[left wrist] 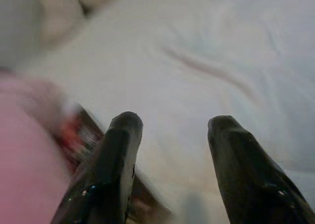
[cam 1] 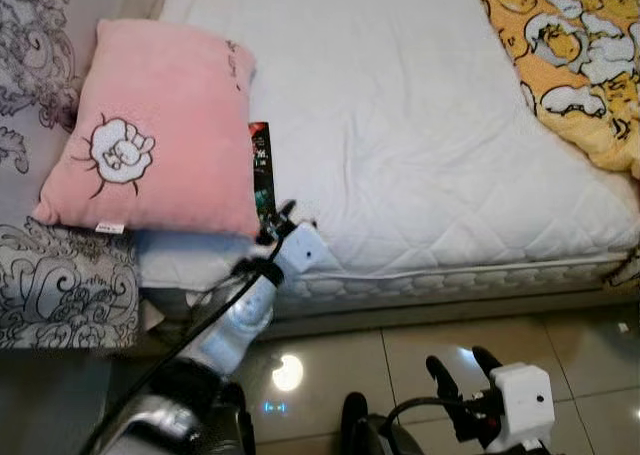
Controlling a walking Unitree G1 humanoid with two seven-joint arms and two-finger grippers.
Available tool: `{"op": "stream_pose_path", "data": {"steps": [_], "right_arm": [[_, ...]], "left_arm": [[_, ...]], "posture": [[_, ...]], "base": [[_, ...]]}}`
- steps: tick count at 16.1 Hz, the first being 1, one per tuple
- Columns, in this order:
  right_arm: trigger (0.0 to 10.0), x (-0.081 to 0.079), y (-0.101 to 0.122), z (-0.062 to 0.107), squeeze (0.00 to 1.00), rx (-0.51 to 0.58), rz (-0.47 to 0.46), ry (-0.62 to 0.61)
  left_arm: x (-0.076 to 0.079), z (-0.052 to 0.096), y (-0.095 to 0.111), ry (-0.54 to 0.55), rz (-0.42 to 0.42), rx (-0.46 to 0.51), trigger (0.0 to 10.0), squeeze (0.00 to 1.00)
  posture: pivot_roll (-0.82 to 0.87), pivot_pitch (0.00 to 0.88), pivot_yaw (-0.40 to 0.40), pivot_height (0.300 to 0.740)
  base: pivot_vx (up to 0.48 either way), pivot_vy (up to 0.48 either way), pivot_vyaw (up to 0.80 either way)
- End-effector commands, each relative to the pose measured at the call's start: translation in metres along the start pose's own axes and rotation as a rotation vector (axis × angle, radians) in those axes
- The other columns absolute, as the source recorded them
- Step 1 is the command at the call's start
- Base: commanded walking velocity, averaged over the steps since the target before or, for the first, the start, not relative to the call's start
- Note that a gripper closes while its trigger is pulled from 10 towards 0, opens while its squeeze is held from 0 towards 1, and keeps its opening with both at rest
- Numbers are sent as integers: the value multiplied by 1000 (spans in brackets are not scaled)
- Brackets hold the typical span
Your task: Clean up the room
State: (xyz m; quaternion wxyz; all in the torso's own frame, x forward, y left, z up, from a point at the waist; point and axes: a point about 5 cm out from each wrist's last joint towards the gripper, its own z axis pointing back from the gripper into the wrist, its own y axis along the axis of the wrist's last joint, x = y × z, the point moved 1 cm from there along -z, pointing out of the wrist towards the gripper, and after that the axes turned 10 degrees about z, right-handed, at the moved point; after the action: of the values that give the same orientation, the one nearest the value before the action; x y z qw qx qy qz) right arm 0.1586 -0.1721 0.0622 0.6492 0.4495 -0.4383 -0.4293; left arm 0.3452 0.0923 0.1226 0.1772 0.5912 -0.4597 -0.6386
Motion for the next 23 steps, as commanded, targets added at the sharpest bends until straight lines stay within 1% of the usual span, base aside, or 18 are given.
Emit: {"op": "stream_pose_path", "data": {"steps": [1,2,3,4,7,9,11,13,15,18,19,20,22,23], "right_arm": [[10000,1,-8,6,0,-33,8,-2],[10000,2,-9,7,0,-35,10,-3],[10000,1,-9,7,0,-37,11,-3],[10000,1,-10,8,0,-38,18,2],[10000,0,-10,8,0,-35,29,7],[10000,1,-10,9,0,-36,36,10],[10000,1,-10,9,0,-33,47,12],[10000,1,-10,10,0,-33,51,13],[10000,1,-11,11,0,-37,58,12],[10000,2,-11,13,0,-38,63,11],[10000,2,-11,13,0,-40,64,11],[10000,2,-12,13,0,-41,65,11],[10000,2,-12,14,0,-42,65,11],[10000,3,-12,14,0,-44,65,13]], "left_arm": [[14,7,-9,-60,-56,-48,10000,1000],[16,9,-18,-94,-95,-95,10000,0],[12,10,-24,-65,-120,-114,10000,0],[11,11,-29,-64,-139,-136,10000,0],[11,11,-39,-74,-234,-168,10000,0],[11,7,-45,-76,-294,-202,10000,0],[10,3,-50,-67,-322,-242,10000,0],[11,3,-53,-72,-333,-265,10000,0],[9,2,-56,-48,-343,-291,10000,0],[-4,-3,-55,33,-338,-297,10000,0],[-10,-2,-57,62,-306,-309,10000,0],[-14,-1,-58,92,-300,-309,10000,0],[-18,0,-59,114,-304,-310,10000,0],[-18,3,-63,106,-319,-322,10000,0]], "posture": [[-42,345,-101,740],[-42,345,-101,740],[-44,341,-100,740],[-44,341,-100,740],[-53,331,-103,740],[-59,327,-106,740],[-68,320,-107,740],[-71,316,-108,740],[-77,313,-109,740],[-81,313,-108,740],[-83,315,-107,740],[-83,316,-107,740],[-78,320,-108,740],[-74,323,-110,740]], "base": [[0,0,0],[0,0,0],[0,0,0],[0,0,0],[0,0,0],[0,0,0],[0,0,0],[0,0,0],[0,0,0],[0,0,0],[0,0,0],[0,0,0],[0,0,0],[0,0,0]]}}
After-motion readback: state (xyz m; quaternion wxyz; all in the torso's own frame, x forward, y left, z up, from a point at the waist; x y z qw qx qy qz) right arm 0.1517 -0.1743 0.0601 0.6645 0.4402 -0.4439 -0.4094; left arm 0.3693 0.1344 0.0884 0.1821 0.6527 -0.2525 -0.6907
